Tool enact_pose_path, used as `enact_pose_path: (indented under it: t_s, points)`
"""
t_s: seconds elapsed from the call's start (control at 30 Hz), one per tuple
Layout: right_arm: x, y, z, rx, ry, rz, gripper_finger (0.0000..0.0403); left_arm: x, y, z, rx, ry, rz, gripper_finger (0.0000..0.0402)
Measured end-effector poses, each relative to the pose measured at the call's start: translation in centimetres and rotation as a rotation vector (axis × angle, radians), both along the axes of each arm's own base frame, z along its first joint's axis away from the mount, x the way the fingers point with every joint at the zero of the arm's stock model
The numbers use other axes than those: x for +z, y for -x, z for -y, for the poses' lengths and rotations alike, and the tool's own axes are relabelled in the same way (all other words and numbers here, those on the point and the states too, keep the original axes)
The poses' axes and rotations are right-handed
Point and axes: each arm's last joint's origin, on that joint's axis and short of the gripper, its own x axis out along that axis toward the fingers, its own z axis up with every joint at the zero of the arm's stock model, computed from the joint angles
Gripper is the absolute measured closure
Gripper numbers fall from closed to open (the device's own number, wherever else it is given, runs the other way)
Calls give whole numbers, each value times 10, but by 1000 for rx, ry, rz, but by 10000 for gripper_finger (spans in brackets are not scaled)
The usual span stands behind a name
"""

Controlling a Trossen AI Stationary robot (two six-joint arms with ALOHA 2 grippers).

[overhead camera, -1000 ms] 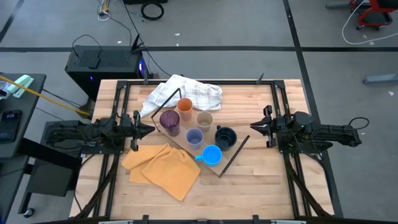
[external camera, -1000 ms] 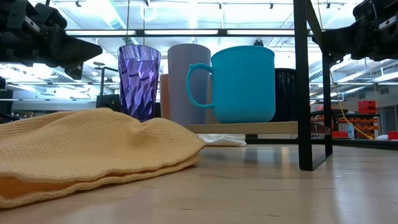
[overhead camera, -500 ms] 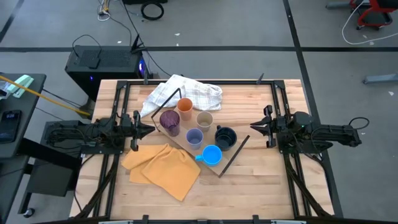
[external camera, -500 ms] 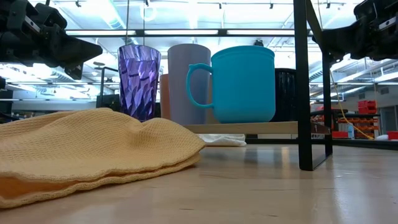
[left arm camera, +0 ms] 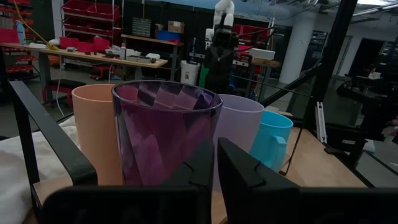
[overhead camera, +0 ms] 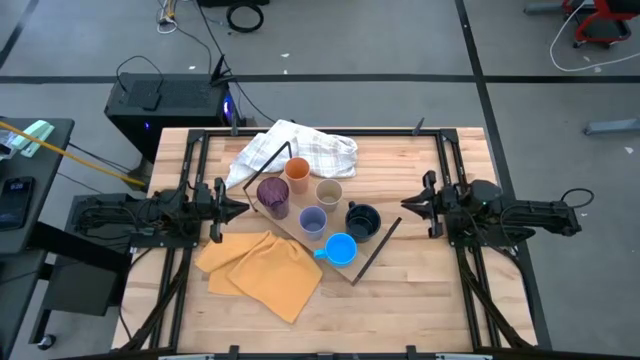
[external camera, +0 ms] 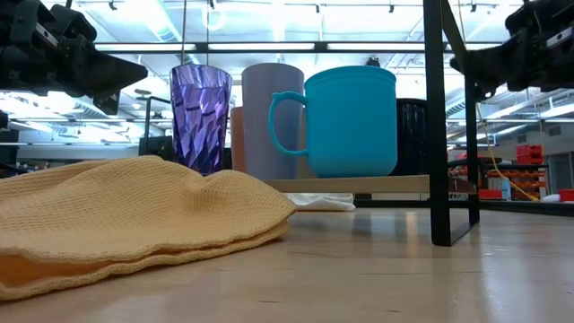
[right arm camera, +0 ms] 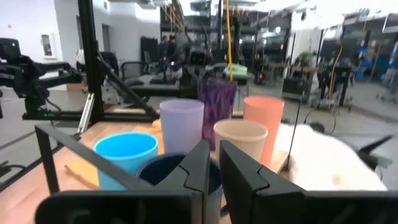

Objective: Stack small to large cups/mugs on shelf
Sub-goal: Return to Home Position

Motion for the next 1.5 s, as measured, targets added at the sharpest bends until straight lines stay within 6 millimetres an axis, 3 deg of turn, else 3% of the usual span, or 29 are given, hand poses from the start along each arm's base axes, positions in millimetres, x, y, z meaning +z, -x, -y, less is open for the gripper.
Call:
enact_pose_path:
  t_s: [1.1, 1.5]
  points:
    - [-7, 0, 0, 2, -45, -69, 357, 0, 0, 0, 0, 0, 0, 361]
    - [-7, 0, 0, 2, -45, -69, 357, 0, 0, 0, 0, 0, 0, 376]
